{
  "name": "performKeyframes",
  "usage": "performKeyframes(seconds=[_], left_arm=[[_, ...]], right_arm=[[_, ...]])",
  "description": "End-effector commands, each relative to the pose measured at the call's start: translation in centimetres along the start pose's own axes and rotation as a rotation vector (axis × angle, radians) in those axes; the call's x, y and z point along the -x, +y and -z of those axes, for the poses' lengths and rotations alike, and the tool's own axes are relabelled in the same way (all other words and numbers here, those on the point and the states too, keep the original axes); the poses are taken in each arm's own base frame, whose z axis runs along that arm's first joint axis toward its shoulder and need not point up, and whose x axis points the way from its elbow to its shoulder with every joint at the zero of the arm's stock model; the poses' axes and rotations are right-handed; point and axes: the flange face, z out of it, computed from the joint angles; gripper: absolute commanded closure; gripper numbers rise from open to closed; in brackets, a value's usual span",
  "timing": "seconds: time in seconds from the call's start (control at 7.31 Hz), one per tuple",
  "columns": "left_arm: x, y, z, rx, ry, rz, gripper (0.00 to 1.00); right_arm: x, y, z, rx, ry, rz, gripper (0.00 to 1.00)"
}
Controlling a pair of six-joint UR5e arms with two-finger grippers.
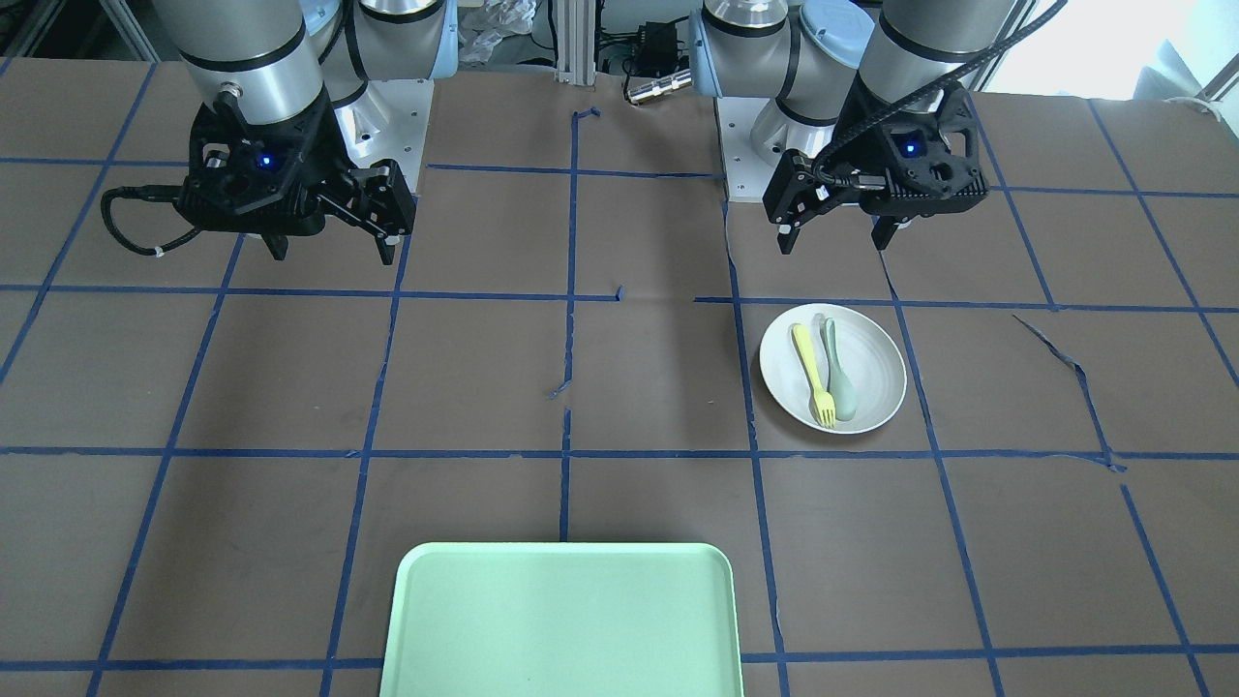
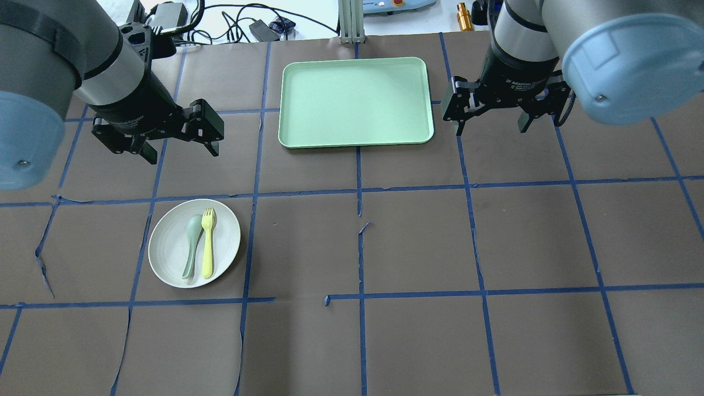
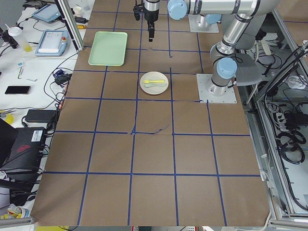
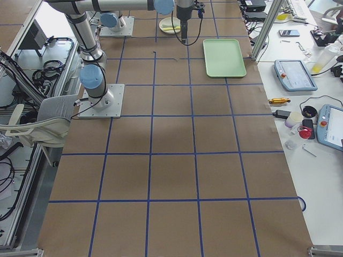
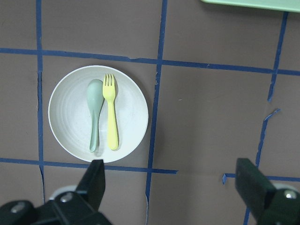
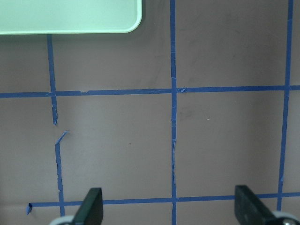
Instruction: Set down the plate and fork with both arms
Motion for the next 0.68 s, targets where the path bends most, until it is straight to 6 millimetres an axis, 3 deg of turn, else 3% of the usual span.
performKeyframes(seconds=[0.0, 0.55], left_arm=[[0.02, -0.15, 0.02, -0.007, -0.003, -0.017, 0.0], [0.01, -0.45, -0.43, -0.002, -0.005, -0.045, 0.0]], right_arm=[[-0.08, -0.01, -0.05, 0.002, 0.001, 0.0, 0.0], [0.0, 0.0, 0.03, 0.0, 0.0, 0.001, 0.0]])
